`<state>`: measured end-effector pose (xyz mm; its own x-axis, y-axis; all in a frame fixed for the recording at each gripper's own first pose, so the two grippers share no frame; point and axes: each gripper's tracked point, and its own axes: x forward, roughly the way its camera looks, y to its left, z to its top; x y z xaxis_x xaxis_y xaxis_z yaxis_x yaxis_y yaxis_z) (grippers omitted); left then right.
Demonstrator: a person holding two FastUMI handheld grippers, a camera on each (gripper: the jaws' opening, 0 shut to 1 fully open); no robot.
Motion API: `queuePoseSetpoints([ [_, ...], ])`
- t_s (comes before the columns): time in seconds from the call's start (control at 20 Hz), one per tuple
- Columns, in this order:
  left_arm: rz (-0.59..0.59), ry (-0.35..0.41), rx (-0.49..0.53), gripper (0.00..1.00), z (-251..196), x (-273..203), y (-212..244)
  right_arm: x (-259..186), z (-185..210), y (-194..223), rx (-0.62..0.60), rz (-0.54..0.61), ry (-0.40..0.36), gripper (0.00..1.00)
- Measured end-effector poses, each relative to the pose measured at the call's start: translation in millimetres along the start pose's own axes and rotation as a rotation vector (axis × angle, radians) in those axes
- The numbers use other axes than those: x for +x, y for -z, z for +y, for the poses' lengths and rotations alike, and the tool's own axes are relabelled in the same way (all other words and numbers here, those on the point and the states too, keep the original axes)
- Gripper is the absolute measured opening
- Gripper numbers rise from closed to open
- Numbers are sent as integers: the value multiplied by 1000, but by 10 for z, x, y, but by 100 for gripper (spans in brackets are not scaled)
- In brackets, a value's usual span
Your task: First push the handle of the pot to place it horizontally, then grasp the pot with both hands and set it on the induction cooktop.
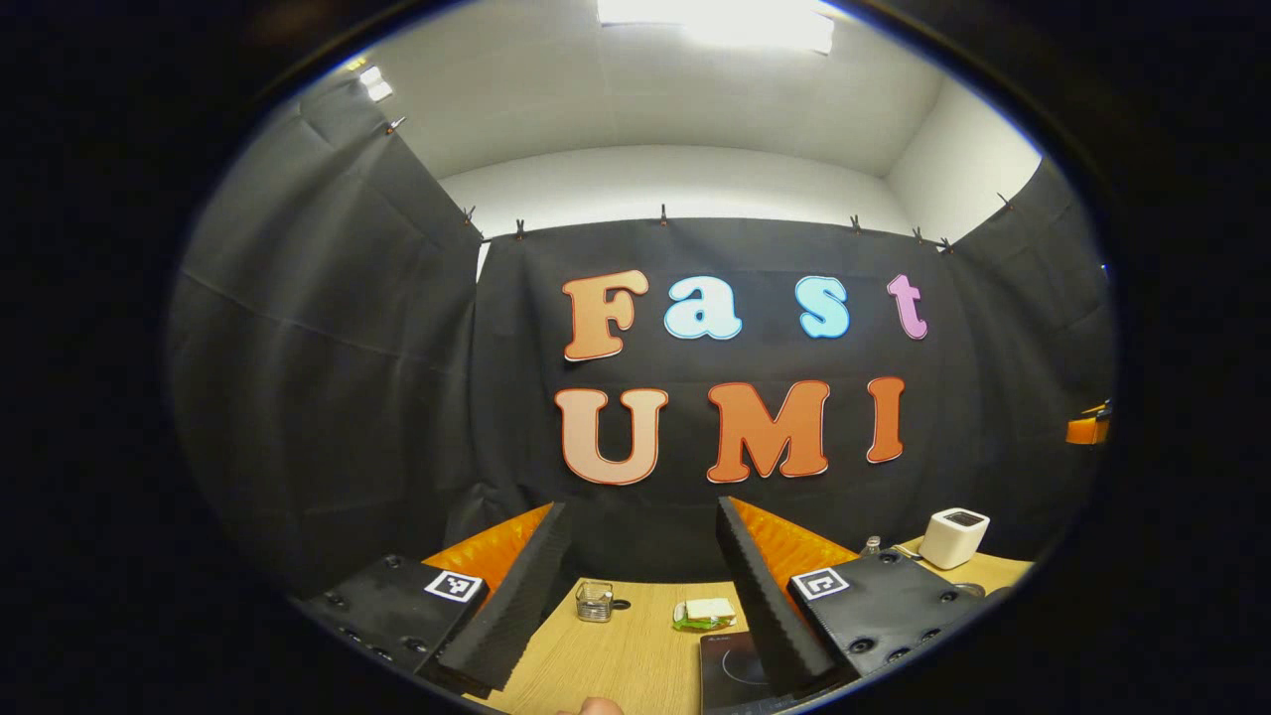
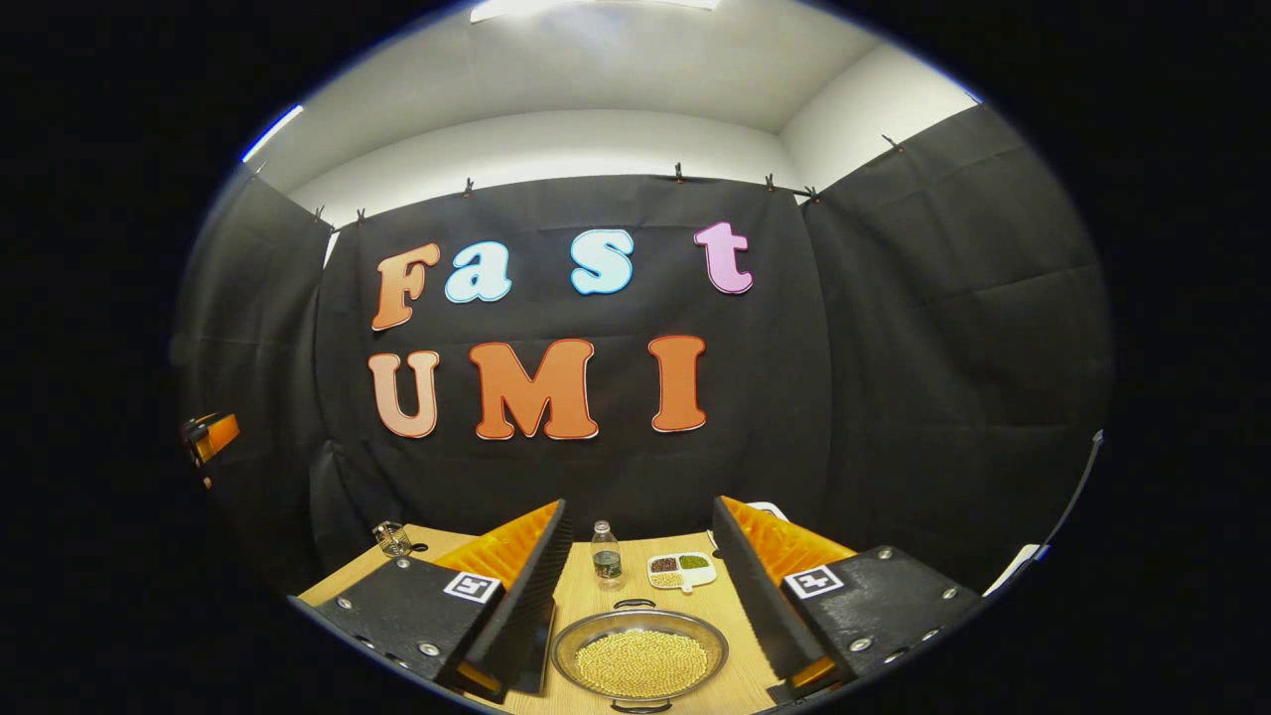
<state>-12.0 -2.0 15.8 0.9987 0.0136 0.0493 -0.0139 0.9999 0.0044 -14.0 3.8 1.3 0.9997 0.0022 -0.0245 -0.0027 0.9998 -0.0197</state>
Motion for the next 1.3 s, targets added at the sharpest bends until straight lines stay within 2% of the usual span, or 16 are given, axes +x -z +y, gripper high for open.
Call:
queuePoseSetpoints([
  [0.05, 3, 5, -3, 98, -13, -2, 12, -1, -7, 12, -7, 2, 4, 81],
  [0.1, 4, 9, -4, 97, -19, -5, 19, -8, -4, 40, -10, 7, 7, 73],
  [0.2, 4, 10, -3, 98, -20, -1, 17, -19, 70, 90, -9, 18, -11, 69],
  [0.5, 4, 7, -8, 99, -14, -22, 22, -1, 164, 299, -7, 67, -44, 37],
  [0.7, 4, 10, -4, 99, -19, -25, 26, 24, 186, 508, -2, 110, -57, 33],
  [0.75, 3, 11, -3, 96, -11, -30, 18, 39, 182, 568, -3, 122, -57, 29],
  [1.05, 6, 12, -10, 99, -13, -60, 34, 39, 264, 976, 1, 188, -75, 15],
  [1.1, 12, 12, -11, 99, -17, -59, 54, 33, 295, 1051, 6, 203, -86, 10],
  [1.3, 30, 20, -20, 98, -47, -68, 99, 42, 289, 1324, -16, 245, -79, 11],
])
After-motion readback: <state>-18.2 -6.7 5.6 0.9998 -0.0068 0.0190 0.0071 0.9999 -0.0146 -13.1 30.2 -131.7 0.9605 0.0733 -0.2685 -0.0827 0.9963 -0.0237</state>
